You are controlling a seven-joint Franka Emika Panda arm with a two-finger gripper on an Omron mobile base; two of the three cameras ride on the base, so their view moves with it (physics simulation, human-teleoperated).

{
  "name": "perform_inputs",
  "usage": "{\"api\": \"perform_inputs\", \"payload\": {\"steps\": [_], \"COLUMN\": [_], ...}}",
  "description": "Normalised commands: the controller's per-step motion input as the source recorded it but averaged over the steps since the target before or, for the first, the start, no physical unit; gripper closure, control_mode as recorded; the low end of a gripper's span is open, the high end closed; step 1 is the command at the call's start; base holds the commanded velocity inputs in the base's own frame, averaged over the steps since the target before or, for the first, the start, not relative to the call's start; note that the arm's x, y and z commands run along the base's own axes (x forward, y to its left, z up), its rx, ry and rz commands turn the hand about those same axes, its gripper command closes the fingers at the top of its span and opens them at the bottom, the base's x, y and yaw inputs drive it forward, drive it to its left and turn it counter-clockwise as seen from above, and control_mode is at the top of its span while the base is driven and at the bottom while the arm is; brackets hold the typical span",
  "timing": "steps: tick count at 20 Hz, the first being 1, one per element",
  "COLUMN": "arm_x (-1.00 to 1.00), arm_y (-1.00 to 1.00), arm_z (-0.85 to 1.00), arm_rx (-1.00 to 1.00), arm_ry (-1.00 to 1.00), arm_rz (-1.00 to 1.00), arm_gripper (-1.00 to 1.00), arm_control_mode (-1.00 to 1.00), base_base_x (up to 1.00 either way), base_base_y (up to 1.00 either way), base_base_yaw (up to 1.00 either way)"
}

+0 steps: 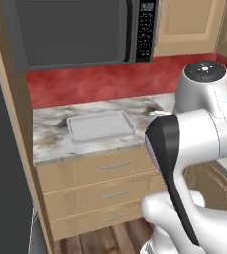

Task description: Pick the tangerine and orange from the fridge and place them inside the tupperware on the counter.

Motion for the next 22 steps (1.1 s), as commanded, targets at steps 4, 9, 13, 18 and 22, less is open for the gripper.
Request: {"api": "perform_inputs", "payload": {"steps": [4, 9, 13, 18, 22], "arm_x": [0.00, 0.00, 0.00, 0.00, 0.21], "arm_y": [0.00, 0.00, 0.00, 0.00, 0.00], "arm_z": [0.00, 0.00, 0.00, 0.00, -0.25], "arm_rx": [0.00, 0.00, 0.00, 0.00, 0.00], "arm_ry": [0.00, 0.00, 0.00, 0.00, 0.00], "arm_rz": [0.00, 0.00, 0.00, 0.00, 0.17], "arm_gripper": [1.00, 1.00, 1.00, 1.00, 1.00], "arm_control_mode": [1.00, 1.00, 1.00, 1.00, -1.00], "base_base_x": [0.80, 0.79, 0.57, 0.43, 0.08], "base_base_y": [-0.06, -0.10, -0.02, 0.00, 0.00], "base_base_yaw": [0.16, 0.20, 0.21, 0.16, 0.05]}}
